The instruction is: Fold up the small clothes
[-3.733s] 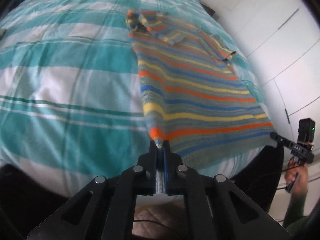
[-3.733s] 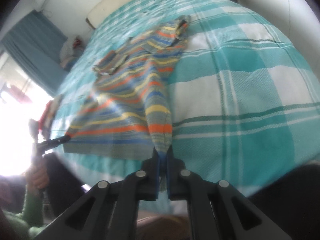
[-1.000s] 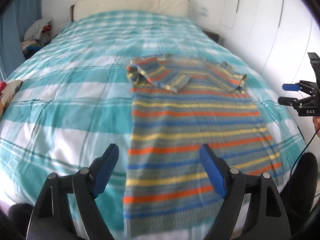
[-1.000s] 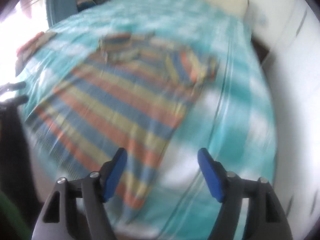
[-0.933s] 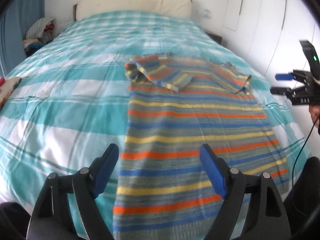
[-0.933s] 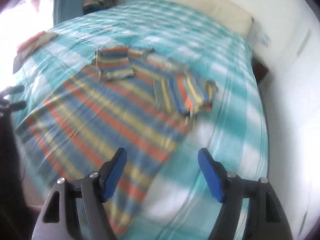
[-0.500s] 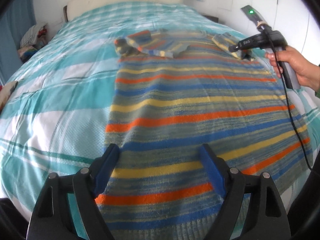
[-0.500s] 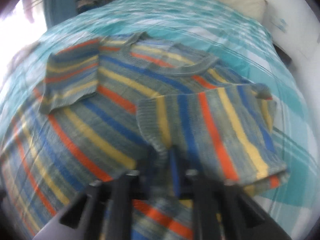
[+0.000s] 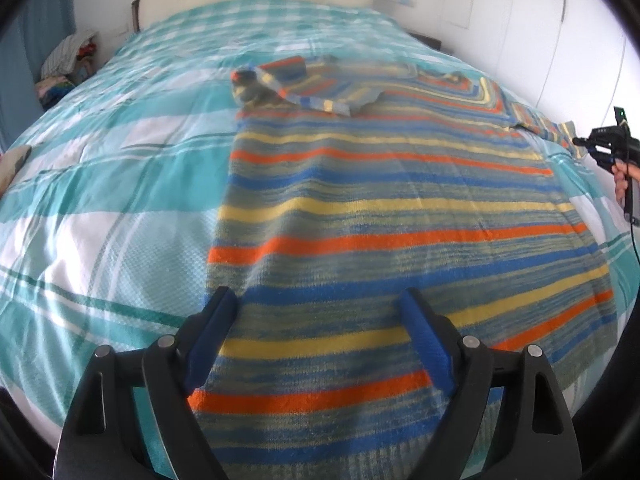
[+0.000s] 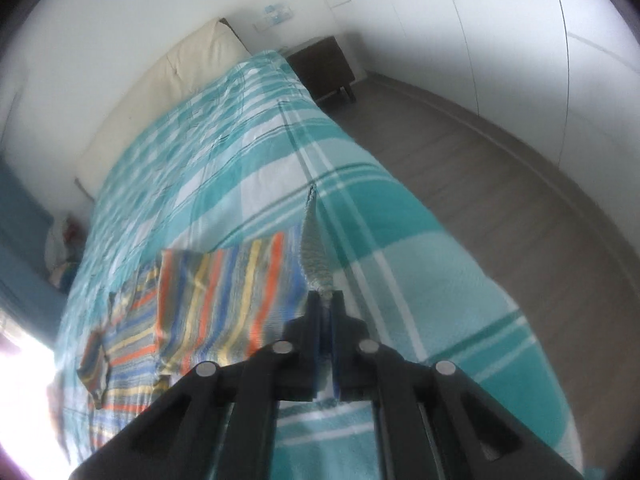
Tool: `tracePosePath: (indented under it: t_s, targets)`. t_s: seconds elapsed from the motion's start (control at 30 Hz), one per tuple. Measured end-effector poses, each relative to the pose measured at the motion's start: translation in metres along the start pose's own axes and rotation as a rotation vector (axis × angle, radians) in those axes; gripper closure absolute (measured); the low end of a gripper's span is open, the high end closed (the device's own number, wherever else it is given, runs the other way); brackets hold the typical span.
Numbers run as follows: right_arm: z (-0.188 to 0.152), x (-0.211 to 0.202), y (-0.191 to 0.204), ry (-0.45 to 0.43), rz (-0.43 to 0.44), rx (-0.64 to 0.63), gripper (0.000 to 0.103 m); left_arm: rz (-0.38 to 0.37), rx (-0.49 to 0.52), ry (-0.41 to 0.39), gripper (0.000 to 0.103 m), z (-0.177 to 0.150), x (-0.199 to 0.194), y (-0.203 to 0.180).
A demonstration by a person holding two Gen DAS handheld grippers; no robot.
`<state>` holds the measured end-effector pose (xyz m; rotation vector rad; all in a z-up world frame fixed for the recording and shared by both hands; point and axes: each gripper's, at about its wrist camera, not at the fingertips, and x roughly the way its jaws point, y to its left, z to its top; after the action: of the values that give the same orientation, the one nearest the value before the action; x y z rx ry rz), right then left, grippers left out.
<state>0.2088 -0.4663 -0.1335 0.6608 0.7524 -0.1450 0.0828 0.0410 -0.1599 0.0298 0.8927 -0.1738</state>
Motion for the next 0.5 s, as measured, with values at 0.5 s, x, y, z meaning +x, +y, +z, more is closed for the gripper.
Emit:
tracePosePath:
  t_s: [0.5]
  targets:
    - [-0.029,-0.012,-0.044,-0.065,-0.084,0.208,0.102,0.012,0.003,-0.012,0.013,-0.005,0.002,-0.003]
